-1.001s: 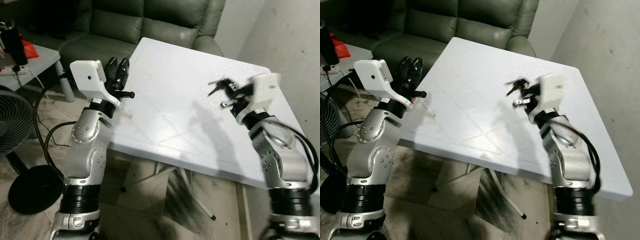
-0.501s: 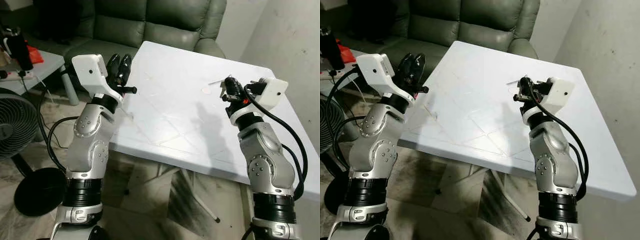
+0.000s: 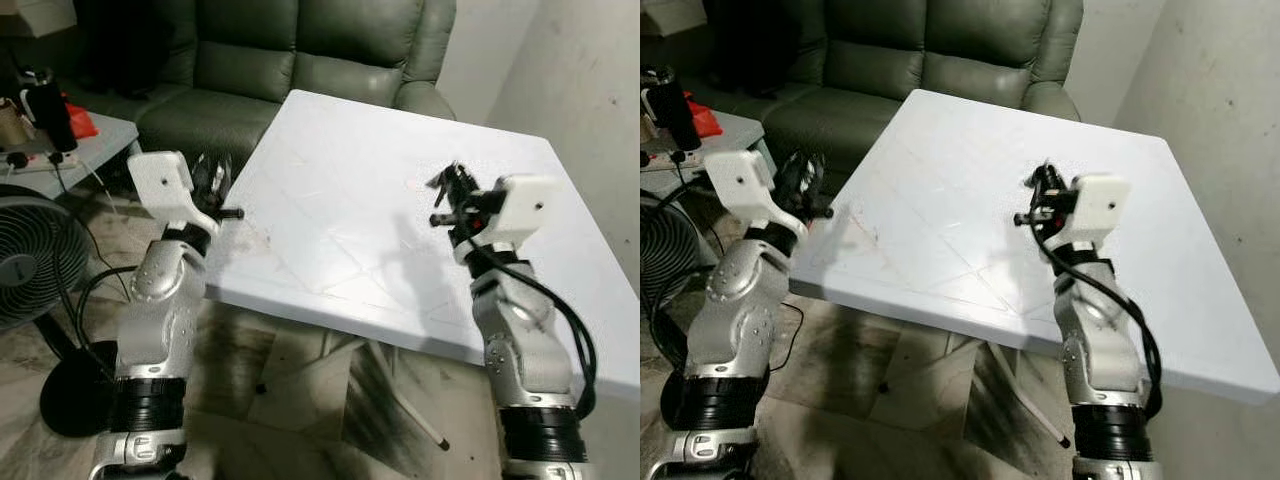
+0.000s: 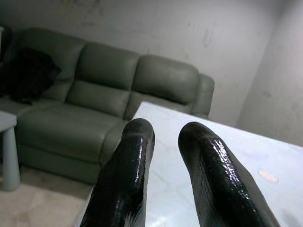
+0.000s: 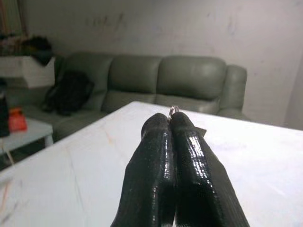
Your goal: Hang keys on a hook
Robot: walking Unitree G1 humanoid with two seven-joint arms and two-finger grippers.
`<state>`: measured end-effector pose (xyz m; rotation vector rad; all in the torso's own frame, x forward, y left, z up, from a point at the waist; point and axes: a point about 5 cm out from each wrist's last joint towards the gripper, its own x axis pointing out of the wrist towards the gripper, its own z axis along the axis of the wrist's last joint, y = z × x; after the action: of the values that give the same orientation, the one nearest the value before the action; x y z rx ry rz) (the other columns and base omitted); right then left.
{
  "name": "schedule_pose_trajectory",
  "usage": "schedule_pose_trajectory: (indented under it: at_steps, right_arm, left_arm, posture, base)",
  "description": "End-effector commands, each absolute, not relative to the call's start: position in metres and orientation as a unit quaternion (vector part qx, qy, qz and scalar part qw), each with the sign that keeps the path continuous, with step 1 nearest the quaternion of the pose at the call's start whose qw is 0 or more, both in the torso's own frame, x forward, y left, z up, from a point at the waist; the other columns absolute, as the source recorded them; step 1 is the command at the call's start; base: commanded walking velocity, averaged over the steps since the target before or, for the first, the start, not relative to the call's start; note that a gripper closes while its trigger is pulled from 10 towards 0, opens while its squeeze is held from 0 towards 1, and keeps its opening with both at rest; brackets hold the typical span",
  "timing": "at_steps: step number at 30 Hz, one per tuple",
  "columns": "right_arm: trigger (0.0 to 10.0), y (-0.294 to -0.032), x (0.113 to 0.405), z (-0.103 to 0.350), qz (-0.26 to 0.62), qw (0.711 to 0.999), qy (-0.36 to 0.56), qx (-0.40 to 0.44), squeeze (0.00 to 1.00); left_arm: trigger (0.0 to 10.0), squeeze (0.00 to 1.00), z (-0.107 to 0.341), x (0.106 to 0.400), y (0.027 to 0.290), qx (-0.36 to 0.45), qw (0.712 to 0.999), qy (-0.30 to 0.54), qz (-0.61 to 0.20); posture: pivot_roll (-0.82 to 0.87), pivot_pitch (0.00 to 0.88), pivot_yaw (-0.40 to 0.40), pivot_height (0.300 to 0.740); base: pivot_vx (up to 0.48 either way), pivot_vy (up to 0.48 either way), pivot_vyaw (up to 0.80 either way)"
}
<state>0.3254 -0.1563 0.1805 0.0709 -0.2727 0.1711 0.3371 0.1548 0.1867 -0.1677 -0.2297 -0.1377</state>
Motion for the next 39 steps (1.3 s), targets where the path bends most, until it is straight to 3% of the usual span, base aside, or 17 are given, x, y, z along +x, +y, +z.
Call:
schedule_pose_trajectory:
  at_steps: [1,6,13,39]
  right_arm:
    - [10.0,-0.163,0.325,0.170,0.080,0.988,-0.126,0.024,0.00]
    - [10.0,-0.171,0.324,0.156,0.077,0.990,-0.115,0.020,0.00]
    - [10.0,-0.177,0.327,0.148,0.060,0.993,-0.097,0.006,0.00]
    - [10.0,-0.166,0.334,0.151,0.046,0.995,-0.088,0.001,0.00]
  left_arm:
    - [10.0,0.00,0.170,0.336,0.149,-0.071,0.990,-0.094,-0.082]
    - [10.0,0.00,0.148,0.334,0.153,-0.085,0.992,-0.063,-0.072]
    - [10.0,0.00,0.155,0.340,0.154,-0.083,0.992,-0.074,-0.066]
    - [10.0,0.00,0.179,0.352,0.158,-0.097,0.990,-0.093,-0.047]
  posture:
    - [-0.02,0.000,-0.056,0.740]
    - [-0.02,0.000,-0.052,0.740]
    - [-0.02,0.000,-0.046,0.740]
    - [-0.01,0.000,-0.049,0.740]
  base:
    - [0.000,0.000,0.00]
    - [0.000,0.000,0.00]
    - [0.000,0.000,-0.14]
    - [0.000,0.069,-0.72]
